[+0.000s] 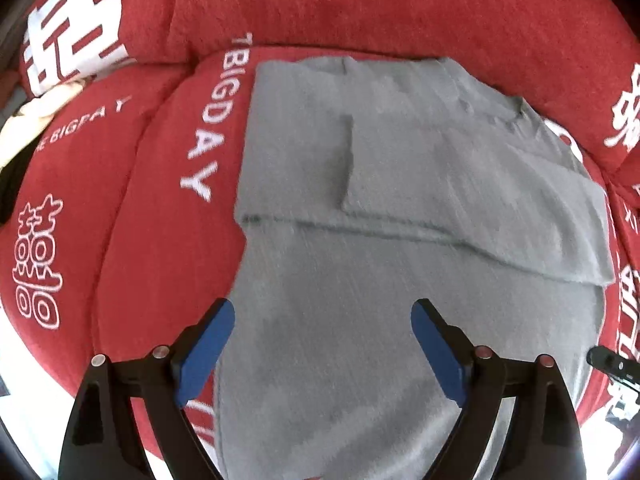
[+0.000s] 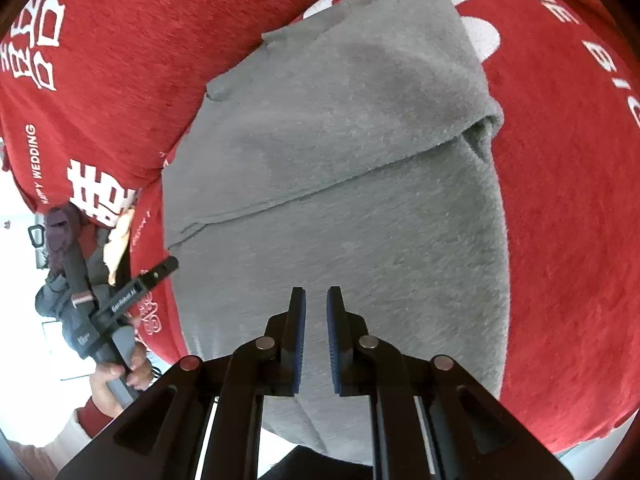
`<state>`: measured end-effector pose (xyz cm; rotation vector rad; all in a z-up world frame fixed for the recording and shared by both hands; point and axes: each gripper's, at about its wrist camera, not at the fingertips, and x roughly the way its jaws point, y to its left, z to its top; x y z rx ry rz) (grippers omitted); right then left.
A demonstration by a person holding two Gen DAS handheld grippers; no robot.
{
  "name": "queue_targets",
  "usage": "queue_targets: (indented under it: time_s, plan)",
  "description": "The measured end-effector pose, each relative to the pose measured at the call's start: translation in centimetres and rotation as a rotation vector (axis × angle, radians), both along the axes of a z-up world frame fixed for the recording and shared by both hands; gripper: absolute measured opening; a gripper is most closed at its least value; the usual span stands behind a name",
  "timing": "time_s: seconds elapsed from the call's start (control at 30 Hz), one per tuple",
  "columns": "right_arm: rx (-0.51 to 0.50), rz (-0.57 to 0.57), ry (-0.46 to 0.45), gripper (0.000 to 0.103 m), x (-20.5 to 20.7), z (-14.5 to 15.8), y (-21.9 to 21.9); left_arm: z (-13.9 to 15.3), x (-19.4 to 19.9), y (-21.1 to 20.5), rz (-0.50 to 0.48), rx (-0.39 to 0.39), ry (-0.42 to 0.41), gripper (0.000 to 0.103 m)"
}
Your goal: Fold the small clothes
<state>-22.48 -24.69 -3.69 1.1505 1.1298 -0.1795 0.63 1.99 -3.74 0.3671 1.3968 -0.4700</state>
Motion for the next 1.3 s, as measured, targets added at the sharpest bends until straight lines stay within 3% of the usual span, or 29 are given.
queue_targets:
  time_s: [0.13,0.3,0.4,0.6,0.67,0.73,0.83,0.97,1.1,1.3]
  plan:
    - [0.025,0.047,0.005,0.03,0.4,0.1,0.8,-0.1,-1.7,0.2,-0.031,0.014,0.039,0.091]
    - [-0.015,0.153,0.08,0.03,0.9,0.2,2.6,0.4,-3.9,-0.6,-0.068,0.012,0.083,0.091]
    - [-0.034,0.161,0.136,0.03,0.6,0.0,2.9,1.1,-5.2,-1.1,-0.086,0.021,0.093,0.091]
    - [0.064,0.122,0.143,0.032,-0.7,-0.4,2.3,2.2,-7.3,-2.7,-0.103,0.036,0.11,0.091]
    - [0.065,0.137,0.156,0.039,-1.1,-0.4,2.1,2.4,-7.7,-3.2,-0.099,0.037,0.113,0.091]
    - [0.047,0.14,0.158,0.057,-1.4,-0.1,1.7,2.7,-7.9,-3.3,-0.093,0.034,0.113,0.091]
    - [0.04,0.133,0.162,0.074,-1.7,0.1,0.9,3.0,-8.3,-3.7,-0.081,0.032,0.118,0.091]
    - [0.016,0.156,0.171,0.081,-1.5,0.1,0.1,3.0,-9.1,-4.1,-0.038,0.052,0.12,0.091]
    - [-0.015,0.2,0.151,0.082,-1.3,0.3,-0.2,3.3,-9.9,-4.3,-0.013,0.074,0.087,0.091]
    - [-0.004,0.257,0.139,0.084,-1.2,-0.3,-0.1,2.8,-10.9,-4.2,0.0,0.086,0.106,0.091]
